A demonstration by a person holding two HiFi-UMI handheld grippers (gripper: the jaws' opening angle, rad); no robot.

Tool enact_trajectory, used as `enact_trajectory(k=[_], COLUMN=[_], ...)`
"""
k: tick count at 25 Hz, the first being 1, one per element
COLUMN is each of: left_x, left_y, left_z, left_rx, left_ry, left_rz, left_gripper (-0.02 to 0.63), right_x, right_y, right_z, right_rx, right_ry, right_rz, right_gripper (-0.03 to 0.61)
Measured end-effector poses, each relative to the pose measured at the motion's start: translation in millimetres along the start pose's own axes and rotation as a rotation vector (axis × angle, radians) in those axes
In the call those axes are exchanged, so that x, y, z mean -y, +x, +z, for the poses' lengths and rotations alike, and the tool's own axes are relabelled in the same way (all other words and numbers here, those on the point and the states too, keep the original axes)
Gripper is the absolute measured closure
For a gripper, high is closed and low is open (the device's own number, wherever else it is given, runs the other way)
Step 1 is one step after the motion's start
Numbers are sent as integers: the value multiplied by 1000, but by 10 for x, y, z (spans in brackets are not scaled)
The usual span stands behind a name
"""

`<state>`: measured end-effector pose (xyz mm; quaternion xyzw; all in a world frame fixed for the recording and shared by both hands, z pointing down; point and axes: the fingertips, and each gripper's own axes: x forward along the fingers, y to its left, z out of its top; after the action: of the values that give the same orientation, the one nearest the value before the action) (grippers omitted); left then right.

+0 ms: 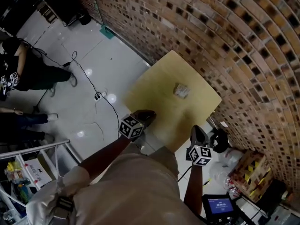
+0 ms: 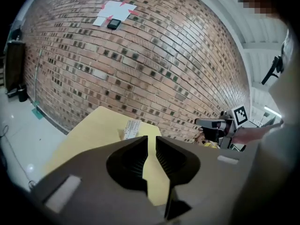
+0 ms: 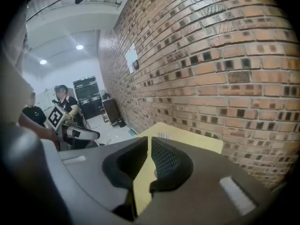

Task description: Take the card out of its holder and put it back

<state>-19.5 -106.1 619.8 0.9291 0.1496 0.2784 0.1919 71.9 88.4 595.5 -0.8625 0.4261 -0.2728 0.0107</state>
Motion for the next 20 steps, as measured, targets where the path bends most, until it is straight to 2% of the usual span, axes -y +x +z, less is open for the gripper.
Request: enact_trajectory(k=[7, 10, 13, 20], left_x=[294, 580, 754, 829], left_y=[508, 780, 1060, 1307], left_z=[230, 284, 477, 749], left_rx=[22, -4, 5, 44], left_ry=[-54, -24, 18, 25], left_rz=[29, 1, -12, 47], left_gripper=[546, 546, 546, 546], right_x=[456, 629, 822, 967], right_y=[453, 559, 684, 886], right_z=[461, 591, 749, 894], right_rx=[-13, -16, -8, -20], right_ry=[-82, -96, -110, -156], right_rz=[112, 140, 157, 233], right_gripper=[549, 549, 549, 548])
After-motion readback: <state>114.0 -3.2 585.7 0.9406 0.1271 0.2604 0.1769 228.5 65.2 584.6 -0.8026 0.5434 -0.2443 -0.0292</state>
